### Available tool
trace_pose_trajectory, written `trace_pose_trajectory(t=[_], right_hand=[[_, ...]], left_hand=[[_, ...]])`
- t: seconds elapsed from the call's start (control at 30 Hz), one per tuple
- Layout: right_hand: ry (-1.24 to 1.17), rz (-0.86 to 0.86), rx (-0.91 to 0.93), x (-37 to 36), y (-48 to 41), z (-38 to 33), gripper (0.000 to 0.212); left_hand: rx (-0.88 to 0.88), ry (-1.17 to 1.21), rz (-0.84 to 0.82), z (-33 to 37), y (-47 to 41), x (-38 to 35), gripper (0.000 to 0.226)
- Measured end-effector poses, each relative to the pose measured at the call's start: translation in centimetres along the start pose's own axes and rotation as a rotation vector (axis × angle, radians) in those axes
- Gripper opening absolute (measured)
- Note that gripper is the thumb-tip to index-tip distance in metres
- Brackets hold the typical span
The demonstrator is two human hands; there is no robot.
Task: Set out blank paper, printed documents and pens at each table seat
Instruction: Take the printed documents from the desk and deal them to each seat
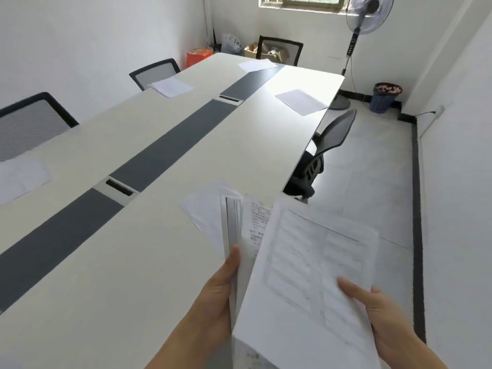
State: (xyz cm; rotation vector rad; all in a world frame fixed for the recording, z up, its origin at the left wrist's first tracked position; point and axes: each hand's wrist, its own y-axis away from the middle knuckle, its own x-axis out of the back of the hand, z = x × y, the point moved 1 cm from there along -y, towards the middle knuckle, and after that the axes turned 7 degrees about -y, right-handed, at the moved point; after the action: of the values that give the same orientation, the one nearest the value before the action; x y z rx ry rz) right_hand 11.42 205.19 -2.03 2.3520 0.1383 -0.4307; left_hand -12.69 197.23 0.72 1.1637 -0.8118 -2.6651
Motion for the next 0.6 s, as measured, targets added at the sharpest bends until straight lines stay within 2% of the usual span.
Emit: trace_pose_trajectory(t=[0.07,0.2,0.33,0.4,0.5,0.6], right_hand=[[0.053,0.020,0.033,-0.7,-2.7,-1.3,0.044],[0.057,-0.079,0.067,-2.9,-7.9,-5.3,0.017],[0.070,-0.216,0.007,-4.7,-14.0,-9.3,0.036],[0.138,-0.251,0.034,-5.9,-16.3,-11.0,0.028],[0.211,-0.302,0.095,-8.3,-18.9,-13.0,0.010],[0.256,-0.380,0.079,-11.0,-20.9,-13.2,0.008]], left_hand=[[-0.035,0.023,0.065,0.8,-1.3,0.0,0.059],[-0.071,0.010,0.204,2.4,-4.1,-0.4,0.048],[-0.192,-0.073,0.297,4.2,-7.0,-1.7,0.023],[-0.244,-0.073,0.392,4.7,-8.0,-2.1,0.027],[-0.353,-0.014,0.577,5.2,-8.5,-2.2,0.047],[-0.420,0.109,0.677,5.3,-7.4,-1.6,0.046]])
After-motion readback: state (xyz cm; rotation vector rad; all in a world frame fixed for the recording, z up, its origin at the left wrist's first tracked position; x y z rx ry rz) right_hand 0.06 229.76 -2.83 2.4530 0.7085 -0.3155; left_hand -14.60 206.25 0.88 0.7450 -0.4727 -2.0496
